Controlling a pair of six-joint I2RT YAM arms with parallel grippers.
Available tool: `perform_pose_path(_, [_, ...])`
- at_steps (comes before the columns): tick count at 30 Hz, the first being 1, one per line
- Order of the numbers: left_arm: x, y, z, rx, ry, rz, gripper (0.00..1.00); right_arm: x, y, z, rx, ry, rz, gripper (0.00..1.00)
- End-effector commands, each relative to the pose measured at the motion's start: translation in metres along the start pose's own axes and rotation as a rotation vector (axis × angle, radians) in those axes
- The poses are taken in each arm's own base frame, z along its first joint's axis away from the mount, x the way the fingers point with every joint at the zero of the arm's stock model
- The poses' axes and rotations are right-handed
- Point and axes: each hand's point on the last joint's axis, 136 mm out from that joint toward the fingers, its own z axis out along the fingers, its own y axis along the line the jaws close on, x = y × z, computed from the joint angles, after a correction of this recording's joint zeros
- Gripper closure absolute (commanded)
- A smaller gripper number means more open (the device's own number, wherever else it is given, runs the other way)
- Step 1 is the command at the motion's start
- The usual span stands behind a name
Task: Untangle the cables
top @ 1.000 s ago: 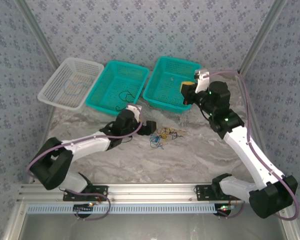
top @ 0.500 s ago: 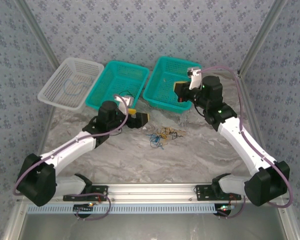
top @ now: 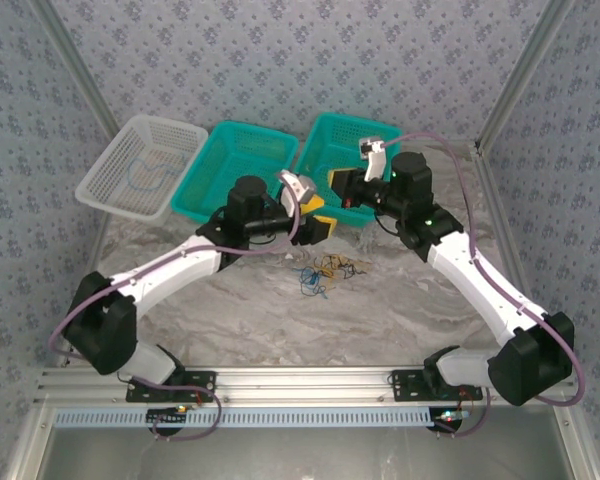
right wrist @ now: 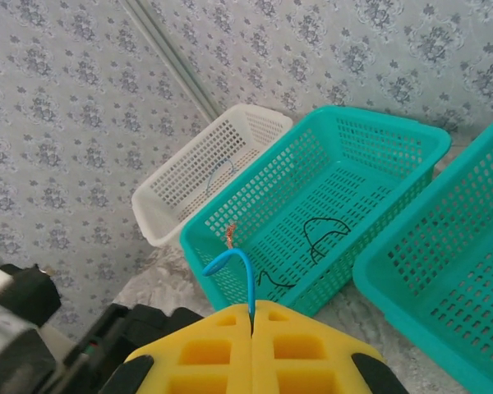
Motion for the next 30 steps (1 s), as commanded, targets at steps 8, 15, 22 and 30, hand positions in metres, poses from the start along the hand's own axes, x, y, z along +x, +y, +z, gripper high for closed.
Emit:
perform_pose_path(8, [-0.015,0.033,0.012,-0.171,-0.022,0.019,0.97,-0.009,0.007,-0.005,-0.009,-0.041,0.035,1.0])
perform_pose_path(15, [-0.024,0.058,-0.033,-0.33,-0.028,-0.122,1.0,-0.005,-0.028,-0.018,0.188,-0.063,0.049,0.0])
perform_pose_path(22, [-0.024,0.132,-0.114,-0.658,-0.005,-0.218,1.0,0.004,-0.063,-0.046,0.4,-0.112,0.047,0.0])
perform_pose_path(30, [-0.019,0.217,-0.217,-1.047,0.009,-0.359,1.0,0.025,-0.091,-0.081,0.576,-0.125,0.095,0.0])
